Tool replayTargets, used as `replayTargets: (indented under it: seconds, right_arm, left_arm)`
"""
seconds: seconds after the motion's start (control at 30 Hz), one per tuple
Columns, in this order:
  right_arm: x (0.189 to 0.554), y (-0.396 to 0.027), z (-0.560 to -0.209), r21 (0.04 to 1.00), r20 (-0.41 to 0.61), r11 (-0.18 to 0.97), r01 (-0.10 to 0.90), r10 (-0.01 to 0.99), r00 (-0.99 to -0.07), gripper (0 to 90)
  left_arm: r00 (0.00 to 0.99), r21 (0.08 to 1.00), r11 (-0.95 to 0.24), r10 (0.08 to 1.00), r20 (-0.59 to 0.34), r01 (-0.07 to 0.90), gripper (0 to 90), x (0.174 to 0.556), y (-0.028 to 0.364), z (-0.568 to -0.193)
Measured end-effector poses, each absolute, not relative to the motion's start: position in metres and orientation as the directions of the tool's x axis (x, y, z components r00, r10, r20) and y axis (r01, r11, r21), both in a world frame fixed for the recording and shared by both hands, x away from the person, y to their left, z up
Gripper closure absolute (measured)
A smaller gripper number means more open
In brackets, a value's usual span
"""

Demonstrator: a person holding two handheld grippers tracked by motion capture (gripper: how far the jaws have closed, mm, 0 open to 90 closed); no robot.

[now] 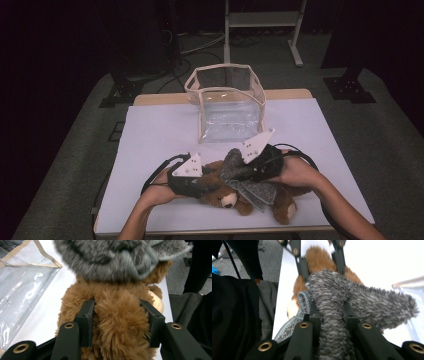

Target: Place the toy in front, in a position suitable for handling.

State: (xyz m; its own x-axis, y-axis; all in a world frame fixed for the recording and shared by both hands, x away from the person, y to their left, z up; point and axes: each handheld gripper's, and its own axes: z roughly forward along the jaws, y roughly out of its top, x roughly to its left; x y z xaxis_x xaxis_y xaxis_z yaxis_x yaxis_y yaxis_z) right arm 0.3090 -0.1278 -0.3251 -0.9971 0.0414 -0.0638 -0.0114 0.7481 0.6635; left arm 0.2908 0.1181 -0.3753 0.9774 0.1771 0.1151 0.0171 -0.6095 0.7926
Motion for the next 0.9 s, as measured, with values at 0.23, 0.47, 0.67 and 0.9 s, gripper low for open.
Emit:
replayTargets:
  seconds: [0.23, 0.47, 0.67, 0.9]
  right_arm:
    - [0.312, -0.1, -0.325, 0.664, -0.076, 0.746, -0.051, 0.0, -0.997, 74.8]
    - [0.314, -0.13, -0.328, 0.635, -0.061, 0.772, 0.0, 0.05, -0.997, 74.6]
    - [0.31, -0.111, -0.33, 0.649, -0.084, 0.759, -0.048, 0.009, -0.996, 74.4]
    - [0.314, -0.137, -0.331, 0.675, -0.044, 0.737, 0.006, 0.049, -0.998, 74.3]
  left_arm:
    - [0.979, 0.793, -0.609, 0.175, 0.103, 0.025, 46.7, 0.291, 0.12, -0.378]
    - [0.98, 0.786, -0.618, 0.172, 0.1, 0.028, 40.9, 0.291, 0.116, -0.378]
    - [0.98, 0.775, -0.632, 0.172, 0.103, 0.029, 40.1, 0.291, 0.116, -0.379]
    - [0.981, 0.779, -0.627, 0.167, 0.1, 0.027, 40.6, 0.291, 0.118, -0.379]
